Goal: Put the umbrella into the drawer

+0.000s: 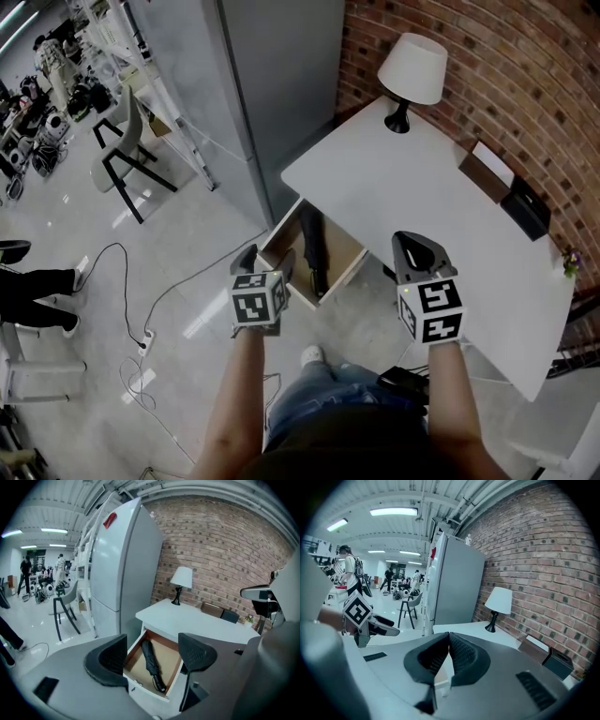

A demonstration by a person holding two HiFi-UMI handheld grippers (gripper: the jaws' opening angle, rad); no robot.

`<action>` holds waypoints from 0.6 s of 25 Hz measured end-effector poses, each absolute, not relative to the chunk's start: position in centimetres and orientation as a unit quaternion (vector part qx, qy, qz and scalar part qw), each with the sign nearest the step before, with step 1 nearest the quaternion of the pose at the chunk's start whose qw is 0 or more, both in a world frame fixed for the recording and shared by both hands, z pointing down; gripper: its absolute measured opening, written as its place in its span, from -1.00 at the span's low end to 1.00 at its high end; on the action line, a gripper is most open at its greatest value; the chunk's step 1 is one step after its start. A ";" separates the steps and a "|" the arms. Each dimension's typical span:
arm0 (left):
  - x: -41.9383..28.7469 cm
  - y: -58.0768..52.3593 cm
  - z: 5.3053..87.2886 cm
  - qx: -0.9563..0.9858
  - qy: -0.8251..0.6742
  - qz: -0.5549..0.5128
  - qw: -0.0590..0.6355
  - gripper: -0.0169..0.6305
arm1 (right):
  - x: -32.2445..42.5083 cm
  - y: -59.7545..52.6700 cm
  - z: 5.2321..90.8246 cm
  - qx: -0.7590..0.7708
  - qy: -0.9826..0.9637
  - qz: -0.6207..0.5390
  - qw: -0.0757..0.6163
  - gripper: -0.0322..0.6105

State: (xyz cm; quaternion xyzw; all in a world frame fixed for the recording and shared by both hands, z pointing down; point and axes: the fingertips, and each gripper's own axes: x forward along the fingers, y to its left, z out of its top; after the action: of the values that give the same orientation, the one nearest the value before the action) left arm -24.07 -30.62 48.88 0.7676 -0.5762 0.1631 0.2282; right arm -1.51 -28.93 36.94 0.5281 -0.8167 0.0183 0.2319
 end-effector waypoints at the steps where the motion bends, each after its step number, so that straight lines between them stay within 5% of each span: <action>1: -24.1 -30.5 48.2 0.767 -0.581 0.165 0.216 0.07 | -1.4 -28.8 36.7 0.526 -0.818 0.016 0.231 -0.90; 15: -23.3 -27.1 36.2 0.765 -0.626 0.140 0.060 0.07 | 3.0 -26.1 30.9 0.541 -0.823 -0.018 0.173 -0.90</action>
State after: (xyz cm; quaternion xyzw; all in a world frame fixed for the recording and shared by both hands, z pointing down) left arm -23.30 -27.11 36.19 0.7648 -0.6260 0.1399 0.0602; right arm 2.96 -26.15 30.86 0.5406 -0.8231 -0.0181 0.1727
